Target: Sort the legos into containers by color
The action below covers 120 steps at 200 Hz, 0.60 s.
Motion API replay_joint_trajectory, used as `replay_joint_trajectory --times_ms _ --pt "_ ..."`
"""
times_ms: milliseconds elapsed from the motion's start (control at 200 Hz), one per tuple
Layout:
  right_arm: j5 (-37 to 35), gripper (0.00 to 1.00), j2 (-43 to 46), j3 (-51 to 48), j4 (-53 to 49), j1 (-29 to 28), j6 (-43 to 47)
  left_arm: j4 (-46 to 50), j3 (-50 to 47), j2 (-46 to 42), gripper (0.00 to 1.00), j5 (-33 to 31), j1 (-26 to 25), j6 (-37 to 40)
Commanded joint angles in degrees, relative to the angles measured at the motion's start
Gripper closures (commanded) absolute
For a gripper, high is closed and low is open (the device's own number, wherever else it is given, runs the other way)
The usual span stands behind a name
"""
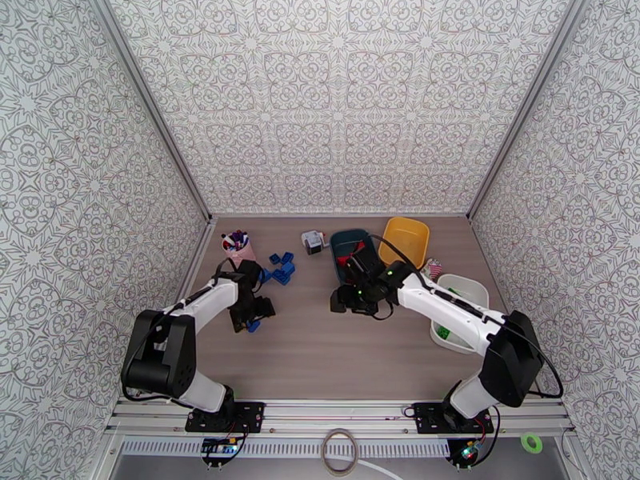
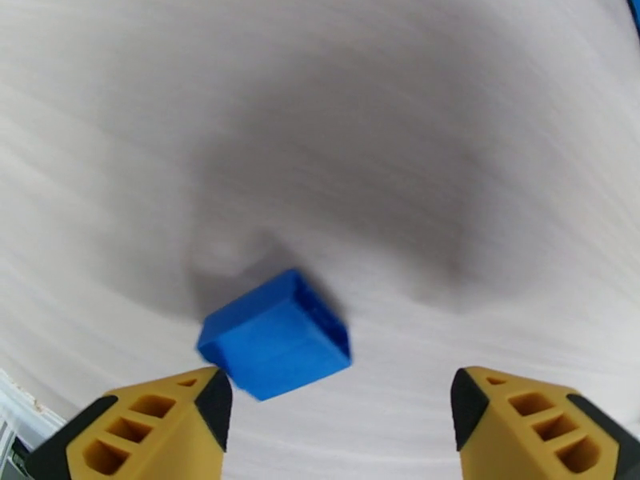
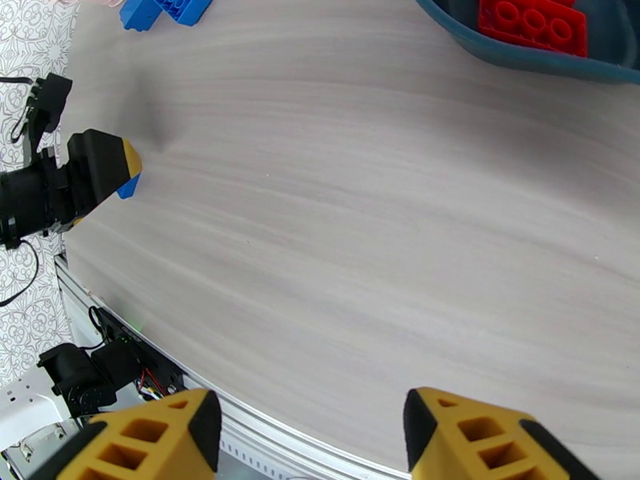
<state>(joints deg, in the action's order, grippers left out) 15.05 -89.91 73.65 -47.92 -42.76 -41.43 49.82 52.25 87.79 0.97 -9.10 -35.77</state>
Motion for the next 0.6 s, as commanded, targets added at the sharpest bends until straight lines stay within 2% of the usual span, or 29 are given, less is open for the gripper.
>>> replay_joint_trajectory --times_ms 0,265,385,595 --pt "-1.25 0.35 2.24 -1.80 0.62 0.31 -1.27 2.82 3.23 -2.88 0.17 -2.81 0.75 1.26" --pt "-1.20 0.35 4.90 -3.66 -0.55 0.47 -1.46 -1.37 4.29 5.61 0.14 3.01 5.62 5.51" --pt "-1.94 0.34 7.45 -5.69 -0.91 0.82 -1.96 -3.09 3.97 8.24 0.15 5.44 5.29 5.36" --pt "-2.30 0.33 12.25 -11.20 0.00 1.66 -3.87 -4.56 1.96 6.78 0.15 7.99 1.84 4.25"
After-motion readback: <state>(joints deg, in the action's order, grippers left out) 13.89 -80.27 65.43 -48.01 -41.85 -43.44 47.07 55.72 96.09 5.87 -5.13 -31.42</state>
